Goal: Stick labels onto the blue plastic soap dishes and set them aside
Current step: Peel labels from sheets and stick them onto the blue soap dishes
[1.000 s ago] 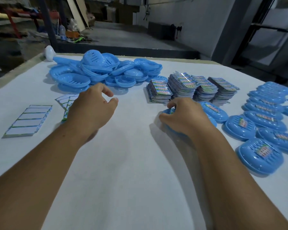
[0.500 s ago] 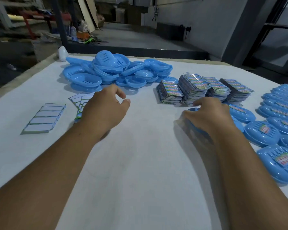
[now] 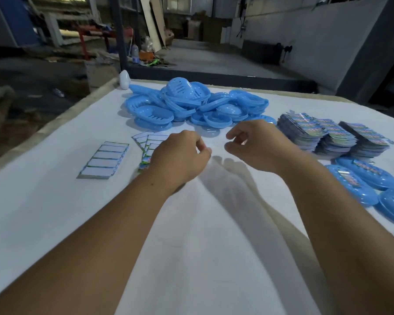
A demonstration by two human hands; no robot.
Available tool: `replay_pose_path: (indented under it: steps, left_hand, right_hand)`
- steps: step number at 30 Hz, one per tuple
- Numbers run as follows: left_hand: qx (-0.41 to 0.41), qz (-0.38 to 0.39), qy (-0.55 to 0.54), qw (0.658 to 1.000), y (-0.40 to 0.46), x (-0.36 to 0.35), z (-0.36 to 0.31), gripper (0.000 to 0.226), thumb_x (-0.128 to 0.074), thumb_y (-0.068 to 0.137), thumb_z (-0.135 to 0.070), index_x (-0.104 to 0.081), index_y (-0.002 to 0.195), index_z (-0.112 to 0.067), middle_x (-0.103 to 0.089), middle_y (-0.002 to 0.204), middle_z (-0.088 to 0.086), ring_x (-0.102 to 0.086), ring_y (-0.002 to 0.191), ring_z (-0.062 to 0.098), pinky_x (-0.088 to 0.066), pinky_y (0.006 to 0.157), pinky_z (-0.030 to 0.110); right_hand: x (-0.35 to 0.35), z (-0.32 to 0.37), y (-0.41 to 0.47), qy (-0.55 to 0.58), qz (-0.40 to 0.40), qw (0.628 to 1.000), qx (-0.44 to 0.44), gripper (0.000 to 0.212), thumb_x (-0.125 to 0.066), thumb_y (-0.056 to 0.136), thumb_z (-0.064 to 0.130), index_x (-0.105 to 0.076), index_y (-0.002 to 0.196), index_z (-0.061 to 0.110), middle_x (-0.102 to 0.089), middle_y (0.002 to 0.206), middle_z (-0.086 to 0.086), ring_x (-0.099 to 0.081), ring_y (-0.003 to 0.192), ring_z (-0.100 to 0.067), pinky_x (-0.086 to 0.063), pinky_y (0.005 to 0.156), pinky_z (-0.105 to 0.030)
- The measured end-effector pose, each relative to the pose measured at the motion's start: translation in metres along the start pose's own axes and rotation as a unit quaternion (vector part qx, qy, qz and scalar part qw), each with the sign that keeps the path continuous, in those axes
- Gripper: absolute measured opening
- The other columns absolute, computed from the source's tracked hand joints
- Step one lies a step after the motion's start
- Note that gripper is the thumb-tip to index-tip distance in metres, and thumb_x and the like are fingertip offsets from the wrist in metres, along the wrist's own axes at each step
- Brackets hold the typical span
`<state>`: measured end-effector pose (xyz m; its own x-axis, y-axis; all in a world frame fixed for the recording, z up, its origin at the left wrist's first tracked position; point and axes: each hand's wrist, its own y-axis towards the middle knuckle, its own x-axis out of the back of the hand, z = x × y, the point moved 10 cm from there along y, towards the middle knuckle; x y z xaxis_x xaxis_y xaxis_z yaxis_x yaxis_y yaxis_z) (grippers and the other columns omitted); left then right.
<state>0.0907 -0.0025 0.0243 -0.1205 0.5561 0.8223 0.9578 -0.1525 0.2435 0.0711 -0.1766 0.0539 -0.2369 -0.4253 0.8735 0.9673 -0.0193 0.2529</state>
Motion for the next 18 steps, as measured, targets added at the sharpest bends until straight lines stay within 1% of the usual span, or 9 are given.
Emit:
replay_pose_path:
  steps: [3,6,8,11,12,14,16,18]
  left_hand:
    - [0.003,-0.017,0.007,1.000,0.001,0.002,0.004,0.019,-0.059,0.089,-0.050,-0.066,0.090,-0.032,-0.068,0.086,-0.007,-0.062,0.083,0.019,-0.046,0.070,0.031]
    - [0.008,-0.046,0.022,0.999,0.004,0.007,0.010,0.018,-0.059,0.090,-0.045,-0.067,0.088,-0.030,-0.068,0.086,-0.008,-0.063,0.083,0.019,-0.044,0.069,0.030]
    - [0.021,-0.065,0.031,0.997,0.007,0.015,0.019,0.017,-0.059,0.091,-0.042,-0.066,0.085,-0.029,-0.069,0.086,-0.007,-0.063,0.083,0.020,-0.048,0.071,0.031]
    - [0.052,-0.111,0.012,0.992,0.012,0.030,0.042,0.015,-0.059,0.092,-0.036,-0.064,0.081,-0.027,-0.071,0.086,-0.002,-0.065,0.084,0.021,-0.054,0.078,0.034]
    - [0.061,-0.129,0.002,0.990,0.013,0.035,0.050,0.013,-0.059,0.092,-0.034,-0.066,0.085,-0.025,-0.071,0.089,-0.001,-0.065,0.088,0.022,-0.054,0.079,0.035]
    - [0.073,-0.161,0.002,0.984,0.018,0.042,0.062,0.014,-0.060,0.093,-0.032,-0.067,0.099,-0.021,-0.070,0.103,0.000,-0.062,0.099,0.024,-0.053,0.083,0.039]
    - [0.083,-0.191,0.039,0.977,0.025,0.049,0.067,0.024,-0.061,0.094,-0.033,-0.063,0.115,-0.022,-0.067,0.117,-0.001,-0.057,0.110,0.027,-0.050,0.087,0.041]
    - [0.084,-0.216,0.089,0.969,0.034,0.055,0.066,0.033,-0.061,0.095,-0.031,-0.059,0.127,-0.026,-0.065,0.126,-0.003,-0.053,0.116,0.028,-0.044,0.088,0.042]
  right_hand:
    - [-0.013,0.005,0.004,0.011,-0.030,0.999,0.012,0.016,-0.067,0.089,0.031,-0.071,0.105,0.030,-0.065,0.087,0.019,-0.058,0.078,-0.001,-0.039,0.064,-0.015]
    - [-0.026,-0.001,-0.002,0.043,-0.043,0.998,0.010,0.017,-0.066,0.090,0.030,-0.073,0.105,0.028,-0.065,0.083,0.021,-0.055,0.072,0.006,-0.035,0.062,-0.007]
    - [-0.027,-0.005,-0.002,0.049,-0.039,0.998,0.017,0.014,-0.068,0.090,0.029,-0.073,0.102,0.028,-0.064,0.080,0.022,-0.055,0.069,0.010,-0.034,0.060,-0.004]
    - [-0.011,-0.017,-0.002,0.063,-0.060,0.996,0.009,0.012,-0.069,0.089,0.029,-0.074,0.100,0.029,-0.065,0.082,0.024,-0.058,0.073,0.010,-0.036,0.062,-0.002]
    - [-0.006,-0.021,-0.002,0.065,-0.066,0.996,0.005,0.013,-0.069,0.089,0.029,-0.074,0.101,0.029,-0.065,0.083,0.024,-0.059,0.076,0.008,-0.037,0.064,-0.004]
    - [-0.003,-0.024,-0.003,0.064,-0.068,0.996,0.006,0.014,-0.069,0.089,0.030,-0.075,0.102,0.029,-0.065,0.085,0.023,-0.061,0.079,0.003,-0.040,0.068,-0.010]
    - [-0.004,-0.021,-0.004,0.066,-0.062,0.996,0.015,0.014,-0.069,0.089,0.031,-0.074,0.102,0.030,-0.065,0.084,0.023,-0.062,0.078,0.002,-0.042,0.069,-0.013]
    - [-0.003,-0.015,-0.003,0.075,-0.063,0.995,0.028,0.011,-0.068,0.089,0.032,-0.071,0.099,0.034,-0.064,0.083,0.023,-0.061,0.077,0.005,-0.041,0.067,-0.011]
